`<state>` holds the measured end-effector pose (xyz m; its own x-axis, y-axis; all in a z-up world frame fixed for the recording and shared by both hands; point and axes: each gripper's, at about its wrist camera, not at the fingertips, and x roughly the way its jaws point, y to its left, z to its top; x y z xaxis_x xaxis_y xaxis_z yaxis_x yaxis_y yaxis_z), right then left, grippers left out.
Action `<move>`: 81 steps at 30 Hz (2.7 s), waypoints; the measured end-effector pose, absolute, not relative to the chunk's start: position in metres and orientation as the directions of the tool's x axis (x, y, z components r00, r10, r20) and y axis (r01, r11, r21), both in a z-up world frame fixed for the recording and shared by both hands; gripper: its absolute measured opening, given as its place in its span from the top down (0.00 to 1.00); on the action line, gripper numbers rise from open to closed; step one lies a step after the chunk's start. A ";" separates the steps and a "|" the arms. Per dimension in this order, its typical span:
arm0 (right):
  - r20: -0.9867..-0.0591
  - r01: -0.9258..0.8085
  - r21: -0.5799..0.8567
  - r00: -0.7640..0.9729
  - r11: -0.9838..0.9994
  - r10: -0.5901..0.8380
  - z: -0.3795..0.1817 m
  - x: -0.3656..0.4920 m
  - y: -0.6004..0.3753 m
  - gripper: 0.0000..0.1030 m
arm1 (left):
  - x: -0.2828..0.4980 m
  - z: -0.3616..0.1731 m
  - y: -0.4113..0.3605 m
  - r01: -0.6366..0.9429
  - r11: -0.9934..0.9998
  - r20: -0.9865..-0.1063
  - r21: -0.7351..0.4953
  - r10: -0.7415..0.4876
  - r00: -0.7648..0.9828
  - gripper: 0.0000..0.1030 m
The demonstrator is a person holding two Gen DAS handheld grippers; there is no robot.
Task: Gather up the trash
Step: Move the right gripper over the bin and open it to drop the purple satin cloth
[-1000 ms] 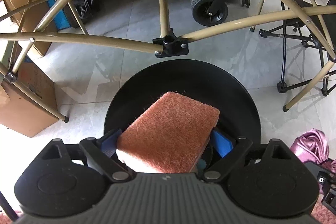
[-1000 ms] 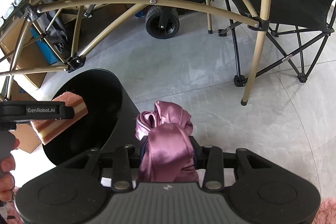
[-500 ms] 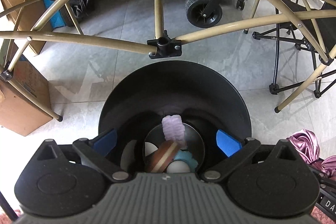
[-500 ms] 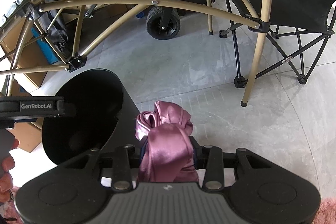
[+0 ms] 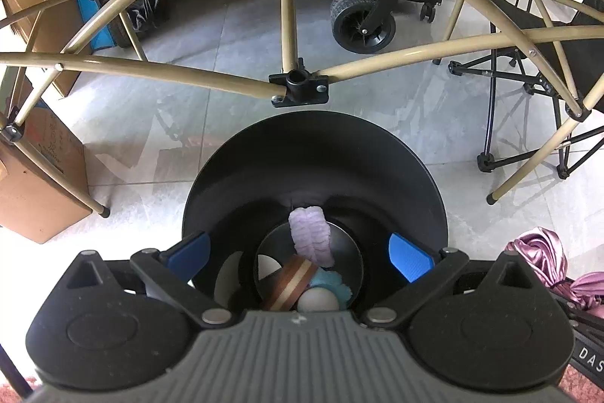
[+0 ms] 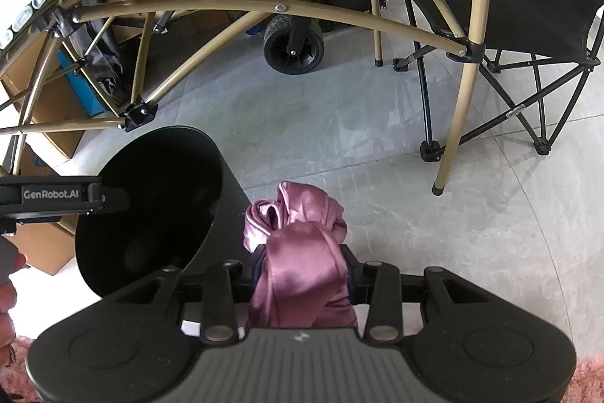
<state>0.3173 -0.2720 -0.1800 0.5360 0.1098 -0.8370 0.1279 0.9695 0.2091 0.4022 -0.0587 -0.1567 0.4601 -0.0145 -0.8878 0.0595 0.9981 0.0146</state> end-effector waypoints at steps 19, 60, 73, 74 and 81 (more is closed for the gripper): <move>-0.785 0.039 0.170 0.609 0.985 0.112 -0.161 0.319 -0.234 0.64 | 0.376 -0.133 -0.001 0.002 0.999 -0.872 -0.049 -0.044 0.487 0.00; -0.820 -0.214 0.122 0.528 0.969 0.220 -0.174 0.386 -0.095 0.64 | 0.352 -0.142 0.131 -0.310 0.942 -0.916 -0.127 0.008 0.400 0.00; -0.859 -0.200 0.127 0.468 0.971 0.209 -0.189 0.397 -0.087 0.63 | 0.355 -0.153 0.132 -0.321 0.941 -0.936 -0.107 0.014 0.353 0.00; -0.861 -0.199 0.128 0.463 0.972 0.208 -0.190 0.398 -0.087 0.63 | 0.355 -0.154 0.132 -0.321 0.941 -0.936 -0.106 0.014 0.351 0.00; -0.884 -0.200 0.130 0.421 0.971 0.204 -0.194 0.398 -0.085 0.50 | 0.354 -0.157 0.132 -0.317 0.943 -0.940 -0.102 0.013 0.341 0.00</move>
<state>0.3984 -0.0848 -0.1942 0.4209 0.2044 -0.8838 -0.1995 0.9713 0.1296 0.3544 0.1323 -0.1567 0.3409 0.0128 -0.9400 -0.3167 0.9430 -0.1021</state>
